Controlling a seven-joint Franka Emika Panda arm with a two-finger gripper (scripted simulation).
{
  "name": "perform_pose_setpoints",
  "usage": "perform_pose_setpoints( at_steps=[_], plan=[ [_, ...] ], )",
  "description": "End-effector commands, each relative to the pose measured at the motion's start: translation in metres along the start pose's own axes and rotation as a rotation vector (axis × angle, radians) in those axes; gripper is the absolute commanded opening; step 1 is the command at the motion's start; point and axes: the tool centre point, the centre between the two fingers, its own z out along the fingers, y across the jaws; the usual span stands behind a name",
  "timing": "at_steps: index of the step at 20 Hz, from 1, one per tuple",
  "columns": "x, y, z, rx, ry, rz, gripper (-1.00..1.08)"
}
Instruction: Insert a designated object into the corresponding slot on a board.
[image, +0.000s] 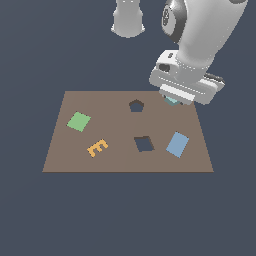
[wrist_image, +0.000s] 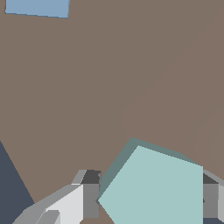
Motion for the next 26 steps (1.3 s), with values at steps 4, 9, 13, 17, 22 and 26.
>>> perform_pose_setpoints(
  at_steps=[4,9,13,17,22,26],
  plan=[
    [0.004,0.015,-0.001,0.000,0.000,-0.091,-1.00],
    [0.011,0.033,-0.002,0.000,0.000,-0.205,-1.00],
    [0.020,0.050,-0.003,0.000,0.000,-0.314,-1.00],
    [0.032,0.067,-0.004,0.000,0.000,-0.434,-1.00],
    [0.048,0.084,-0.005,0.000,0.000,-0.561,-1.00],
    [0.059,0.093,-0.006,0.000,0.000,-0.644,-1.00]
  ],
)
